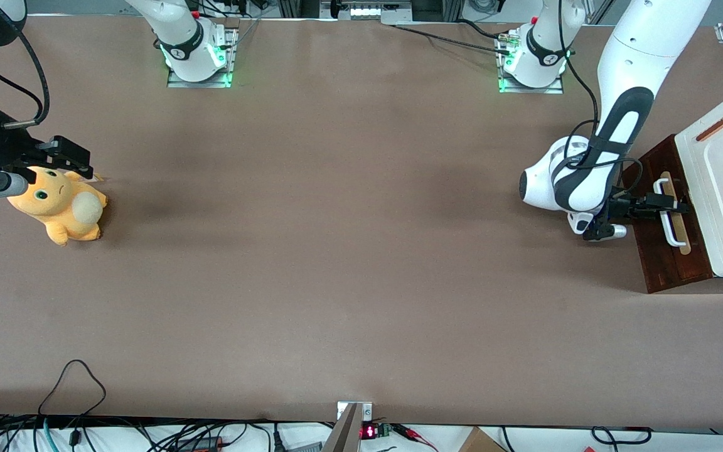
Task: Open lower drawer with left arm only
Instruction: 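Close the left gripper around the white drawer handle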
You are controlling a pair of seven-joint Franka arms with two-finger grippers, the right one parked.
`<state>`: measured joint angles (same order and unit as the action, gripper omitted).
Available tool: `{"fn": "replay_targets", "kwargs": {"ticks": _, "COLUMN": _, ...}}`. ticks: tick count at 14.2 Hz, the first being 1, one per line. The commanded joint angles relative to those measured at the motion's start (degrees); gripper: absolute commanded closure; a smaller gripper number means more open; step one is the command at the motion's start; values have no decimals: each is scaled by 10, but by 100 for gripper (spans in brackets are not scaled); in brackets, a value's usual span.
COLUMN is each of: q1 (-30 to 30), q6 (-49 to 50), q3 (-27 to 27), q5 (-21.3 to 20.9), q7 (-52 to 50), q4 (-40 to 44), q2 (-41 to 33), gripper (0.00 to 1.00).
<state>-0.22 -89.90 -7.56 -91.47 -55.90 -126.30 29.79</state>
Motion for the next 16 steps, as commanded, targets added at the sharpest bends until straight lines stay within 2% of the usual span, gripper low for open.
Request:
{"fn": "replay_targets", "kwargs": {"ticks": 1, "q1": 0, "q6": 3, "q3": 3, "q5": -9, "q7": -7, "q4": 8, "q2": 4, "gripper": 26}}
{"fn": "replay_targets", "kwargs": {"ticks": 6, "q1": 0, "q6": 3, "q3": 3, "q5": -8, "q7": -12, "q4": 8, "q2": 6, "gripper": 51}}
{"fn": "replay_targets", "kwargs": {"ticks": 8, "q1": 0, "q6": 2, "q3": 4, "q5": -7, "q7": -12, "q4": 8, "q2": 7, "gripper": 62}}
{"fn": "replay_targets", "kwargs": {"ticks": 9, "q1": 0, "q6": 2, "q3": 4, "q5": -7, "q7": -12, "q4": 8, "q2": 7, "gripper": 72}}
{"fn": "replay_targets", "kwargs": {"ticks": 12, "q1": 0, "q6": 2, "q3": 4, "q5": -6, "q7": -15, "q4": 8, "q2": 7, "gripper": 87}}
{"fn": "replay_targets", "kwargs": {"ticks": 16, "q1": -2, "q6": -4, "q3": 4, "q5": -5, "q7": -15, "q4": 9, "q2": 6, "gripper": 100}}
